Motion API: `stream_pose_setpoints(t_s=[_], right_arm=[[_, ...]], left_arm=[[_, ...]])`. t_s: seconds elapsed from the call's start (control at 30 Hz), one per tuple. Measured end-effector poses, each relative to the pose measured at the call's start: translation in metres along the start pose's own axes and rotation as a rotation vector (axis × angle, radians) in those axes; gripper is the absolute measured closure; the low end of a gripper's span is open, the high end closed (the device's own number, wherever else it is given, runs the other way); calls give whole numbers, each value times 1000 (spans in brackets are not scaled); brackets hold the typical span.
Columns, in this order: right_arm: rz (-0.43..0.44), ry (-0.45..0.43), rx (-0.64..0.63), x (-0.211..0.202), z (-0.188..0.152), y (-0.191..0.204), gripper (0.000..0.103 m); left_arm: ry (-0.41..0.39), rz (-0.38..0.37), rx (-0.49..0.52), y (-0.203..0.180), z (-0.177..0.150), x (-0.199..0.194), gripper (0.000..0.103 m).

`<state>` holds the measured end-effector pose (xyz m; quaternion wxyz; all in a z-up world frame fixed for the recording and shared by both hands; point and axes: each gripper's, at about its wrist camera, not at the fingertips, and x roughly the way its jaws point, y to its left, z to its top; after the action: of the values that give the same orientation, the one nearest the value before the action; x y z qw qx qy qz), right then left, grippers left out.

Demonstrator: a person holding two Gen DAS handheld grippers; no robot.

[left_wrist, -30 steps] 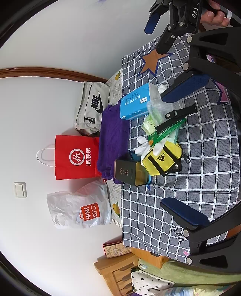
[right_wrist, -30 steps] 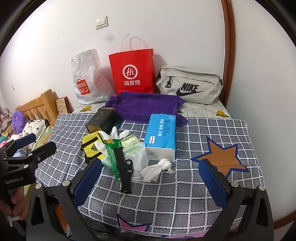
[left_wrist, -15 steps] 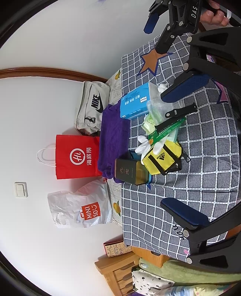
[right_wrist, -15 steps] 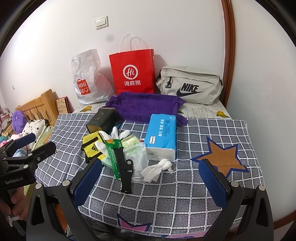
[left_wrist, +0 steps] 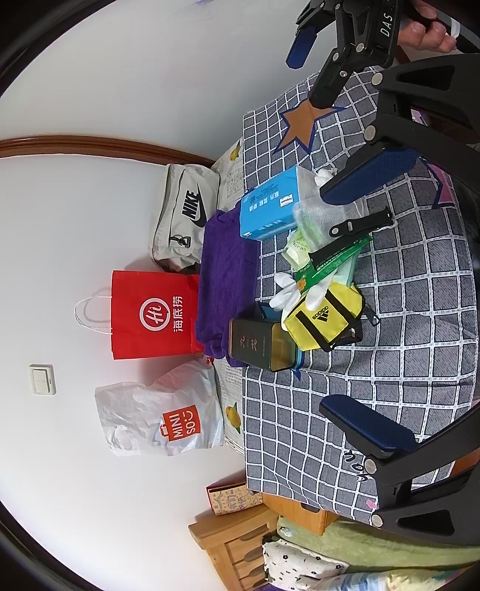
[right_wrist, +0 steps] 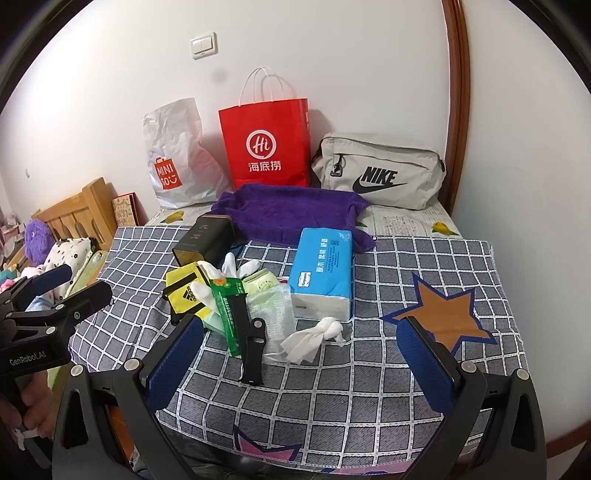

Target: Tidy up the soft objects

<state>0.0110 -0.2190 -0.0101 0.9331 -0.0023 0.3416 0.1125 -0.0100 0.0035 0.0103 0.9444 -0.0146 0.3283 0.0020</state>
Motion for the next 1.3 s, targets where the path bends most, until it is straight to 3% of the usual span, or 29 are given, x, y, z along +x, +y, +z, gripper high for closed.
stream_pose_setpoints(t_s=[0.37,0.73,0.93,1.07,1.3], right_arm=[[1,8,-3,9,-1,-6,0],[19,124,-8,69,-28,-17,1],[40,179,-50,107,-47,-18,7],[29,207,-16,128,-47,-28,14],[18,199,83,150,-31,-51,14]], left_arm=[[23,14,-18,6,-4,14,0],[105,61,-75,38,-23,56,0],[152,65,-65,39,-32,82,0],[184,62,-59,39,-36,97,0],[235,68,-68,44,-40,121,0]])
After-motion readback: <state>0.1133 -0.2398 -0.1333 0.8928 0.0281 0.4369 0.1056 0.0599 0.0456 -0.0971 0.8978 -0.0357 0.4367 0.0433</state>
